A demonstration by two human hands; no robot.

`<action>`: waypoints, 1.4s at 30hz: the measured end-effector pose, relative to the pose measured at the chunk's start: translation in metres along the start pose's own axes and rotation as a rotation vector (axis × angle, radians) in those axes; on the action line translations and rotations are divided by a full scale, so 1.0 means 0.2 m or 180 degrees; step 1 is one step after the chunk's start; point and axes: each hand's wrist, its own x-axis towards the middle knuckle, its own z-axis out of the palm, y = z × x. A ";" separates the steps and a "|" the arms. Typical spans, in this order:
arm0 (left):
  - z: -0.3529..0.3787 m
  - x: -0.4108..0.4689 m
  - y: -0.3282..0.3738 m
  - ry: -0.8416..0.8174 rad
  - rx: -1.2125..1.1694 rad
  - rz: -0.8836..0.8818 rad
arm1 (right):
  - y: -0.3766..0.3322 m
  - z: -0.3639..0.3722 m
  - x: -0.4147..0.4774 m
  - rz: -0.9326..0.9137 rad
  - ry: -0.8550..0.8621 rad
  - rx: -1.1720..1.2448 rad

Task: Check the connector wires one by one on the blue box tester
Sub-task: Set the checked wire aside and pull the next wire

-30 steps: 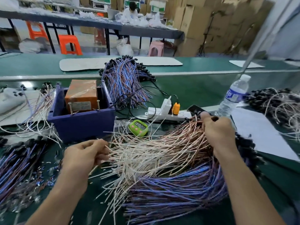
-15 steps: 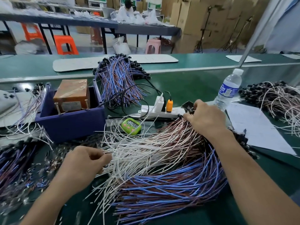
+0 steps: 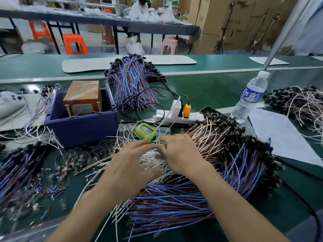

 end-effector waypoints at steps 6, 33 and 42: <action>0.10 0.04 -0.08 0.0006 0.0246 0.0019 | 0.04 0.07 0.00 0.0122 0.0354 0.0138; -0.70 -0.64 -0.88 0.2205 0.0421 -0.2120 | -1.46 0.25 0.17 -0.0835 -0.0607 0.1467; -0.55 -0.63 -0.93 0.2048 0.0677 -0.1685 | -1.55 0.34 0.29 -0.0675 -0.0213 0.1404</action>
